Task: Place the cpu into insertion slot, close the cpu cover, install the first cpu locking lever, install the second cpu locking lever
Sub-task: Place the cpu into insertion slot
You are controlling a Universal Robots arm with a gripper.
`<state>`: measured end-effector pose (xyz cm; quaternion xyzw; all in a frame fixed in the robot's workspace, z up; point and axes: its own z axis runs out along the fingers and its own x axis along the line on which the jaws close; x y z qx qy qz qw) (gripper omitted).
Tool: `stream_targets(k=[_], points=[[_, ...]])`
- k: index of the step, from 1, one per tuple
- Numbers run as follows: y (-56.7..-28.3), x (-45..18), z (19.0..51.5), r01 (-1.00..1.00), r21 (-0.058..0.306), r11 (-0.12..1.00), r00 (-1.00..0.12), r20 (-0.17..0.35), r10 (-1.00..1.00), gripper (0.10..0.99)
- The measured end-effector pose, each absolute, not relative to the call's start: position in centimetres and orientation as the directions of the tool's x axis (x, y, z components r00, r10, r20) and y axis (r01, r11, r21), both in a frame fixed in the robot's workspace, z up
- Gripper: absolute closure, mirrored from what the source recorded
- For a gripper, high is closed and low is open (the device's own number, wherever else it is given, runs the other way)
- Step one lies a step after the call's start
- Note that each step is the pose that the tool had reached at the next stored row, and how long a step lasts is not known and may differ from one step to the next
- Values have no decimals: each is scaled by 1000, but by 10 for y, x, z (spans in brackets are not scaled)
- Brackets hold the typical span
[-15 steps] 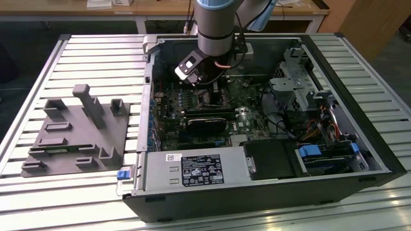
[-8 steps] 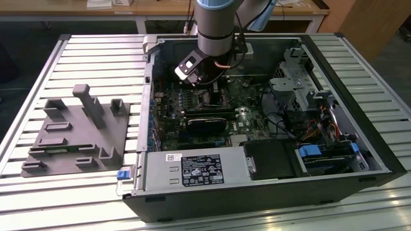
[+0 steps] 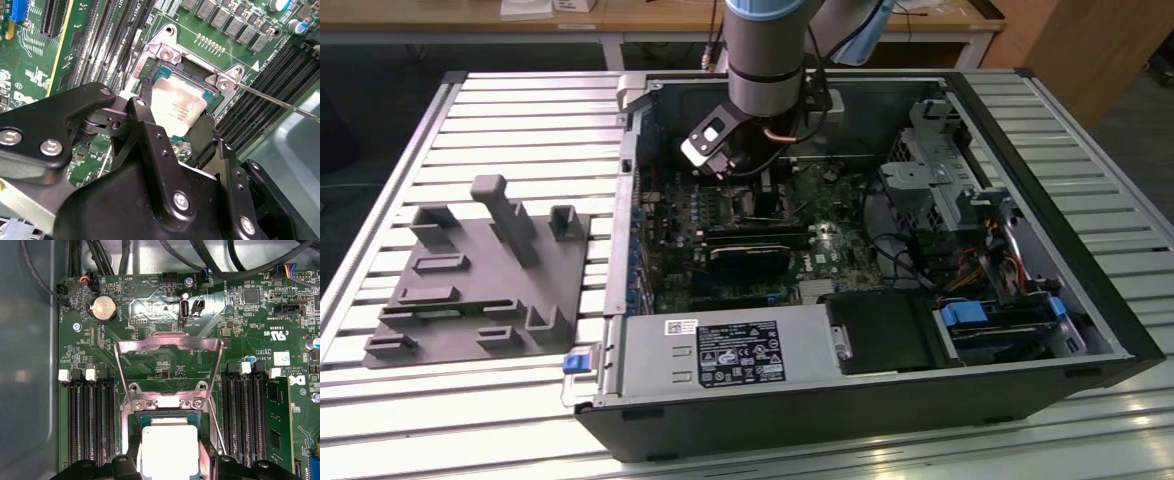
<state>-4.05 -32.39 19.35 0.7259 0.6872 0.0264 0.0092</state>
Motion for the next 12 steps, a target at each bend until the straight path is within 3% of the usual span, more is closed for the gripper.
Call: stream_targets(k=[10, 11, 12], points=[[-324, -41, 194, 997, 50, -56, 54, 26, 998, 537], [-324, -41, 194, 997, 50, -56, 54, 26, 998, 475], [-324, -41, 194, 997, 50, -56, 54, 26, 998, 475]])
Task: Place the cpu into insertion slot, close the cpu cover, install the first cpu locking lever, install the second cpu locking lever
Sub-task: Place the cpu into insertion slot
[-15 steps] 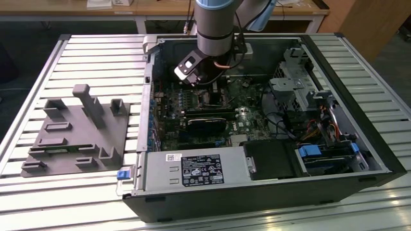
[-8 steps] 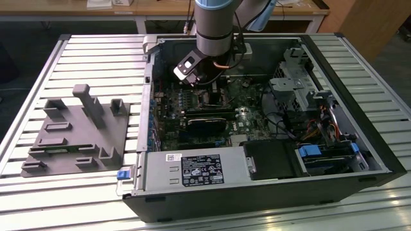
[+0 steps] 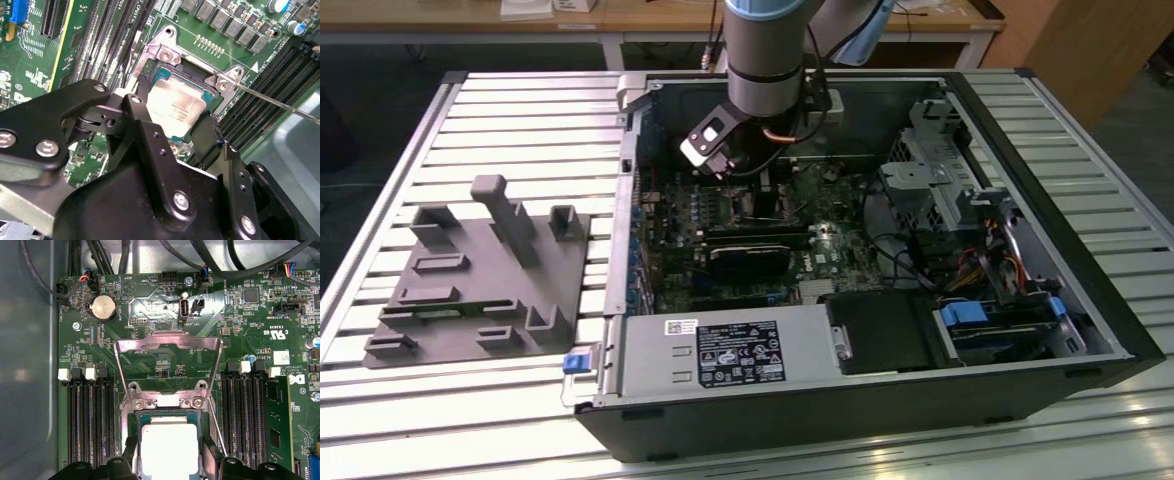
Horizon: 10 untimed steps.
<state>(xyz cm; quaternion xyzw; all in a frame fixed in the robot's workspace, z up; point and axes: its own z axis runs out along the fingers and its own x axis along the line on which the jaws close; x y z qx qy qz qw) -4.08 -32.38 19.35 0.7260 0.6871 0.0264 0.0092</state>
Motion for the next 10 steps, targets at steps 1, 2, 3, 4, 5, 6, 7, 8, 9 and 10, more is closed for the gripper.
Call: stream_targets(k=[1, 2, 3, 4, 5, 6, 7, 8, 9, 10], points=[[-324, -41, 194, 997, 50, -55, 54, 26, 998, 475], [-324, -41, 194, 997, 50, -55, 54, 26, 998, 475], [-324, -41, 194, 997, 50, -55, 54, 26, 998, 475], [-324, -41, 196, 997, 50, -56, 54, 26, 998, 475], [-324, -41, 198, 997, 50, -55, 54, 26, 998, 475], [-324, -41, 200, 997, 50, -55, 54, 26, 998, 475], [-324, -41, 202, 997, 50, -55, 54, 26, 998, 475], [-324, -41, 204, 997, 50, -55, 54, 26, 998, 475], [-324, -41, 206, 997, 51, -56, 54, 26, 998, 475], [-324, -41, 207, 997, 51, -56, 54, 26, 998, 475]])
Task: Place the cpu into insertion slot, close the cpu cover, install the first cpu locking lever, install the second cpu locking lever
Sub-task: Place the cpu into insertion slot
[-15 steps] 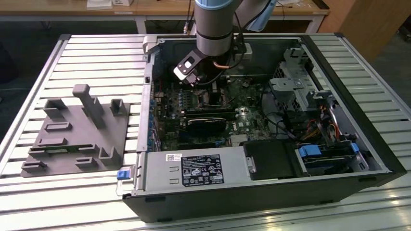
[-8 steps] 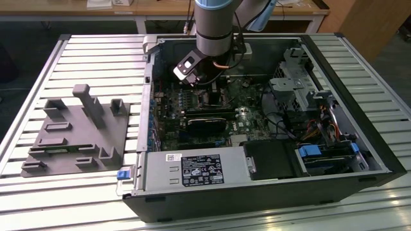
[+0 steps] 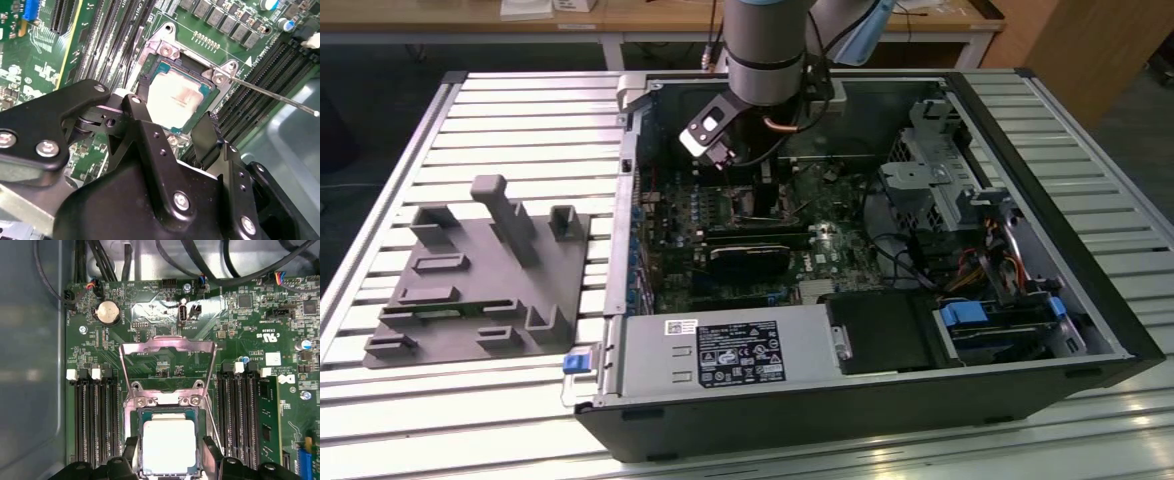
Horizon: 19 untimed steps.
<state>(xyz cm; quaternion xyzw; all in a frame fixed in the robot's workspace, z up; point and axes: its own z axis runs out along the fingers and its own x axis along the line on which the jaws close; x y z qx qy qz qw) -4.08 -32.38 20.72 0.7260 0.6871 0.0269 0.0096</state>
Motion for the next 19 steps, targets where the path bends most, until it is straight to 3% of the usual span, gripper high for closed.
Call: stream_targets(k=[7, 8, 9, 11, 12, 14, 15, 17, 18, 19], points=[[-324, -41, 208, 997, 51, -56, 54, 26, 998, 486], [-324, -41, 208, 997, 51, -56, 54, 26, 998, 553], [-324, -41, 208, 997, 51, -55, 54, 26, 998, 553], [-324, -41, 208, 997, 51, -56, 54, 26, 998, 675], [-324, -41, 208, 997, 51, -56, 54, 26, 998, 675], [-324, -41, 208, 997, 51, -56, 54, 26, 998, 792], [-324, -41, 208, 997, 51, -56, 54, 26, 998, 792], [-324, -41, 209, 997, 51, -56, 54, 26, 998, 910], [-324, -41, 209, 997, 51, -56, 54, 26, 998, 910], [-324, -41, 209, 997, 51, -56, 54, 26, 998, 969]])
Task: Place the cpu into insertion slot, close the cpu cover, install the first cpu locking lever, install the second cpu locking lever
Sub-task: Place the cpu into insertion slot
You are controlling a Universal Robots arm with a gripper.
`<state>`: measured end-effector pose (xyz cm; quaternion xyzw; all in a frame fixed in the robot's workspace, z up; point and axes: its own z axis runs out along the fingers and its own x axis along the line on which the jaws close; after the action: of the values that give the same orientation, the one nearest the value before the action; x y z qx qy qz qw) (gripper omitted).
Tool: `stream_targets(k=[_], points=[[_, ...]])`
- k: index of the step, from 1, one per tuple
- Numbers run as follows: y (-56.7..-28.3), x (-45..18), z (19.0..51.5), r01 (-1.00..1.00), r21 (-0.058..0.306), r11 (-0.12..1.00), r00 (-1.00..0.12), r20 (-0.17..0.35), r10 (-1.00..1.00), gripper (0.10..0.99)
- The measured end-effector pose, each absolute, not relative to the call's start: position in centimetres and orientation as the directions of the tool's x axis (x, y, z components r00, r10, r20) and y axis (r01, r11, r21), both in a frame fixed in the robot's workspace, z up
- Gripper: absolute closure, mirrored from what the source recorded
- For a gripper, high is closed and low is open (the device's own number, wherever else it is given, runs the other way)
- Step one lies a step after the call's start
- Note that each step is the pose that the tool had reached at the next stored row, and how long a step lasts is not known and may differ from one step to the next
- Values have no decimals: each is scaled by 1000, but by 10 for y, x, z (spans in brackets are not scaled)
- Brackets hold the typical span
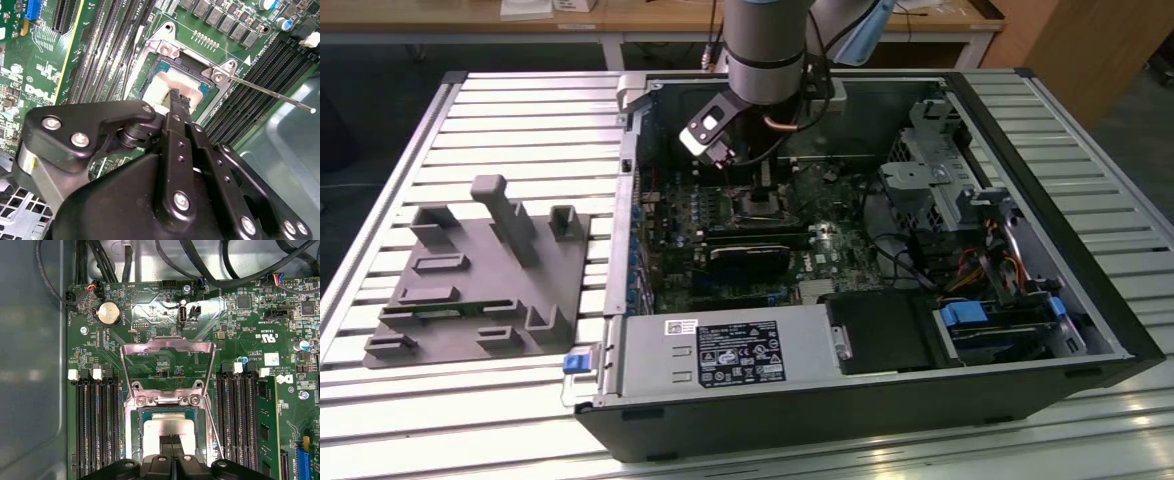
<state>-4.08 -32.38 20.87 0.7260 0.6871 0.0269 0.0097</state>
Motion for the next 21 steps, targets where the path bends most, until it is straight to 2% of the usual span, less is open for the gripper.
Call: stream_targets(k=[21], points=[[-324, -38, 202, 997, 51, -55, 54, 19, 998, 980]])
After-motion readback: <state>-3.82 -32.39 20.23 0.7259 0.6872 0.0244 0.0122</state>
